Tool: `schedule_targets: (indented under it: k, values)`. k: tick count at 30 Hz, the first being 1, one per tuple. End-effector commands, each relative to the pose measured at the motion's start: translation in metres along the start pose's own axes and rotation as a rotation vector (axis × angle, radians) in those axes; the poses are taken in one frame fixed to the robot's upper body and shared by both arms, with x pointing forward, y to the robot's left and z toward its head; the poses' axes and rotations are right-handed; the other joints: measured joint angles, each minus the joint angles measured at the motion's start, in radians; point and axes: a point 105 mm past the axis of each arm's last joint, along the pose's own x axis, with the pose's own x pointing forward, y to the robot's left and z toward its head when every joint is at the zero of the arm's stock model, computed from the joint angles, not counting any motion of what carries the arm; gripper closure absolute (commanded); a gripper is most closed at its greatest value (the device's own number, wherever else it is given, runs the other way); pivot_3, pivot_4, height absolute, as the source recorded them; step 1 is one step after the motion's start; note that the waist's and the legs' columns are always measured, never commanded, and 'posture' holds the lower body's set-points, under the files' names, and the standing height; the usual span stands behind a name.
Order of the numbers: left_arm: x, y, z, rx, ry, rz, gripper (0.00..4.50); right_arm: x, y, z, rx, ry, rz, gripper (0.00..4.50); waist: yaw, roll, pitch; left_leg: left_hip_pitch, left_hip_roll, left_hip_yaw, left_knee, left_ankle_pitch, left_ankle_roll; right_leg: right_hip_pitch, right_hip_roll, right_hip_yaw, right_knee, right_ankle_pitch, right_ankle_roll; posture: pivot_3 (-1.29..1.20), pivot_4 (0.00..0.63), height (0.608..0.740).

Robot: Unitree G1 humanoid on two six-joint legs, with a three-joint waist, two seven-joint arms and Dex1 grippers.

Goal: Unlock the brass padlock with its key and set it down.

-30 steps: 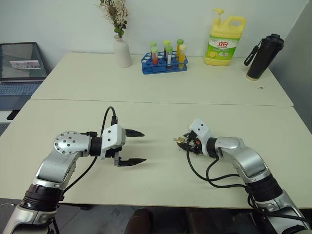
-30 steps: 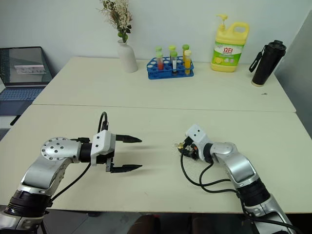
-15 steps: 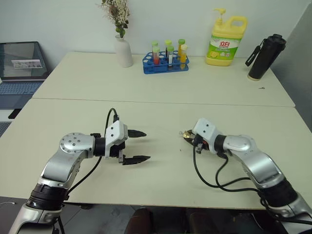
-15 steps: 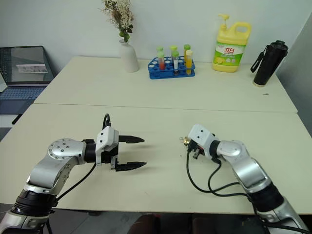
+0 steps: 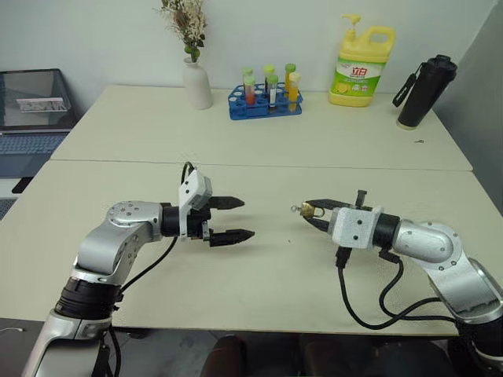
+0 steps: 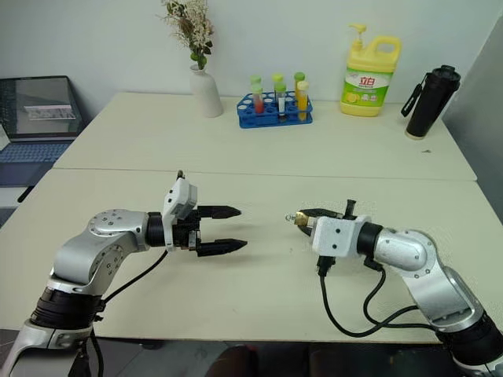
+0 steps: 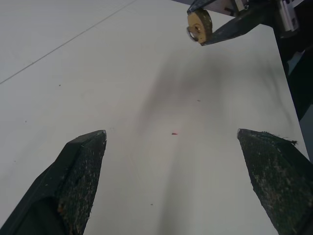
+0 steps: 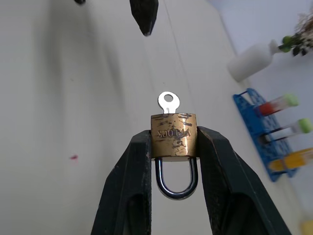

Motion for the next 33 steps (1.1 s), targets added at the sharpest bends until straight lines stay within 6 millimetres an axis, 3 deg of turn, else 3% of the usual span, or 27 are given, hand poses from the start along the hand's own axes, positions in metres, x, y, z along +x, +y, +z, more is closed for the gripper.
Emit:
schedule_targets:
  k: [1, 7, 18, 32, 33]
  values:
    - [0.007, -0.008, 0.02, 0.024, -0.052, -0.032, 0.0, -0.002, -0.011, 0.012, -0.238, -0.063, -0.113, 3.56, 0.0, 0.0, 0.0, 0.0, 0.0, 0.0, 0.0, 0.0, 0.0, 0.0, 0.0, 0.0, 0.0, 0.0, 0.0, 0.0, 0.15, 0.74]
    - [0.016, -0.008, 0.029, 0.005, -0.072, -0.031, 0.0, -0.004, -0.016, 0.015, -0.439, -0.118, -0.188, 3.56, 0.0, 0.0, 0.0, 0.001, 0.0, 0.0, 0.0, 0.004, -0.006, 0.0, 0.0, 0.0, 0.003, 0.0, 0.0, 0.0, 0.15, 0.74]
    - [0.035, -0.005, 0.045, -0.023, -0.119, -0.042, 0.0, 0.012, -0.014, 0.025, -0.431, -0.222, -0.193, 3.56, -0.001, 0.0, 0.0, 0.002, 0.0, 0.0, 0.0, 0.005, -0.004, -0.001, 0.0, 0.0, 0.008, -0.001, -0.002, 0.0, 0.15, 0.74]
    - [0.038, -0.008, 0.061, -0.067, -0.163, -0.136, 0.0, 0.013, -0.014, 0.027, -0.44, -0.238, -0.21, 3.56, -0.001, 0.0, 0.0, 0.003, 0.0, -0.001, 0.0, 0.008, -0.008, -0.001, 0.0, 0.0, 0.009, -0.001, -0.002, 0.0, 0.15, 0.74]
    - [0.039, -0.007, 0.061, -0.069, -0.166, -0.136, 0.18, 0.013, -0.014, 0.027, -0.438, -0.237, -0.21, 3.56, -0.001, 0.0, 0.0, 0.002, 0.0, -0.001, 0.0, 0.008, -0.008, -0.001, 0.0, 0.0, 0.009, -0.001, -0.002, 0.0, 0.15, 0.74]
